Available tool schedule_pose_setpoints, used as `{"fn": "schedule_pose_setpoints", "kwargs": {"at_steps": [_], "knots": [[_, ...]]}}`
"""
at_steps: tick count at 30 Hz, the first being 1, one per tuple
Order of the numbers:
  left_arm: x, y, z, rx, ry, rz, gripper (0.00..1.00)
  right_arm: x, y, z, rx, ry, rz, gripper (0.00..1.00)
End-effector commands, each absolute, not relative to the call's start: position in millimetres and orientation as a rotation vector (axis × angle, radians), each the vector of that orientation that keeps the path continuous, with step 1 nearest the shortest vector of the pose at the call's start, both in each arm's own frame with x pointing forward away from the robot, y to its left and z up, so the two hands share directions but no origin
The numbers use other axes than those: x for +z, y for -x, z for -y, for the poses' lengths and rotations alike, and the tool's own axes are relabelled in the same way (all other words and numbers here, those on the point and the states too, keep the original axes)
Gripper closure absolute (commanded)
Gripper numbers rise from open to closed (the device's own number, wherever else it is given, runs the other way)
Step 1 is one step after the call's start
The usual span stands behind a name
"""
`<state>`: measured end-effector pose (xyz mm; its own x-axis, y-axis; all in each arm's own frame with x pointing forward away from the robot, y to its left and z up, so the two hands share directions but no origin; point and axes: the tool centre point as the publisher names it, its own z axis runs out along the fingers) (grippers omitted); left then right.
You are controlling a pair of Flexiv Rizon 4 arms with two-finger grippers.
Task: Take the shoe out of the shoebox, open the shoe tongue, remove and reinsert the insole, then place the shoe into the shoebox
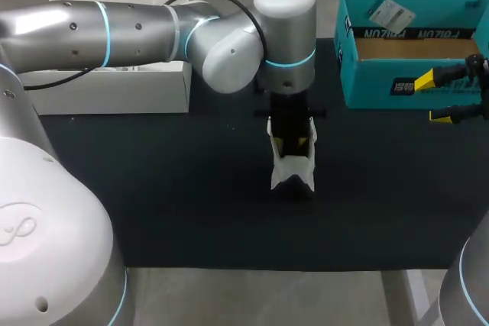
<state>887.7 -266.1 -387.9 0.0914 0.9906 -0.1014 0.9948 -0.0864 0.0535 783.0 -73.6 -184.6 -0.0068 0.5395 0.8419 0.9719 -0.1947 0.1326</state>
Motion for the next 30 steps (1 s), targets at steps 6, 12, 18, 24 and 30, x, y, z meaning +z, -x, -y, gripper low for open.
{"fn": "schedule_pose_setpoints", "kwargs": {"at_steps": [6, 12, 18, 24, 30], "knots": [[-378.4, -889.6, 264.5, -0.039, -2.216, -2.041, 0.27, -184.6, -782.2, 73.1, -1.113, 1.773, 1.563, 0.00], [-378.8, -886.7, 266.8, -0.042, -2.226, -2.050, 0.09, -184.6, -782.2, 73.1, -1.113, 1.773, 1.563, 0.00], [-371.7, -884.5, 262.9, -0.054, -2.213, -2.078, 0.00, -184.6, -782.2, 73.1, -1.113, 1.773, 1.563, 0.00], [-360.7, -890.5, 265.0, -0.058, -2.188, -2.073, 0.00, -184.6, -782.2, 73.1, -1.113, 1.773, 1.563, 0.00], [-347.3, -898.1, 266.7, -0.053, -2.170, -2.062, 0.36, -184.6, -782.2, 73.1, -1.113, 1.773, 1.563, 0.00]]}}
